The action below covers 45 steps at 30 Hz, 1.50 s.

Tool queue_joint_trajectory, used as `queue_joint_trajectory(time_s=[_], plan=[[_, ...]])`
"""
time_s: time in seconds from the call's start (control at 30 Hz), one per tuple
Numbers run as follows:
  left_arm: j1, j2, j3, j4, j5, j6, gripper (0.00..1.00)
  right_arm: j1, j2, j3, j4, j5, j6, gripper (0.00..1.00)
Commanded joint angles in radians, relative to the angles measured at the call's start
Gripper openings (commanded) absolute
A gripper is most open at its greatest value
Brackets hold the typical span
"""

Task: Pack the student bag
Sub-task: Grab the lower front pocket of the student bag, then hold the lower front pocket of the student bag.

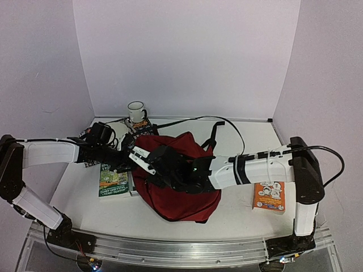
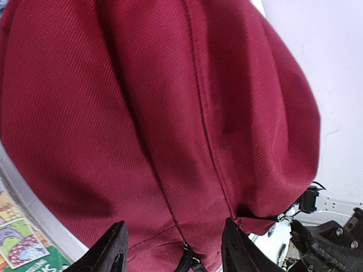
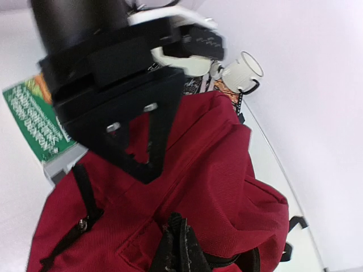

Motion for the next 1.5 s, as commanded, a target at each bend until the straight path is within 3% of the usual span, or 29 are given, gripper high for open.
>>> queue_joint_trajectory(time_s=[0.0,0.27,0.57,1.07,1.27,1.47], plan=[[-0.023,-0.017,0.008,0.082,0.050,-0.045,0.58,0.003,-0.077,-0.083,0.182,0.044,0.209,0.00],[-0.073,0.030,0.011,0.171,0.080,-0.116,0.59,-0.025,-0.102,-0.188,0.345,0.024,0.462,0.00],[-0.100,0.093,-0.030,0.245,-0.033,-0.173,0.58,-0.088,-0.093,-0.336,0.468,0.021,0.770,0.00],[-0.128,0.155,-0.042,0.327,0.000,-0.213,0.56,-0.092,0.005,-0.294,0.524,-0.132,0.814,0.00],[-0.140,0.194,-0.043,0.338,-0.009,-0.212,0.43,-0.091,0.021,-0.288,0.536,-0.153,0.822,0.00],[-0.153,0.211,-0.053,0.344,-0.030,-0.200,0.13,-0.093,0.006,-0.307,0.536,-0.131,0.803,0.00]])
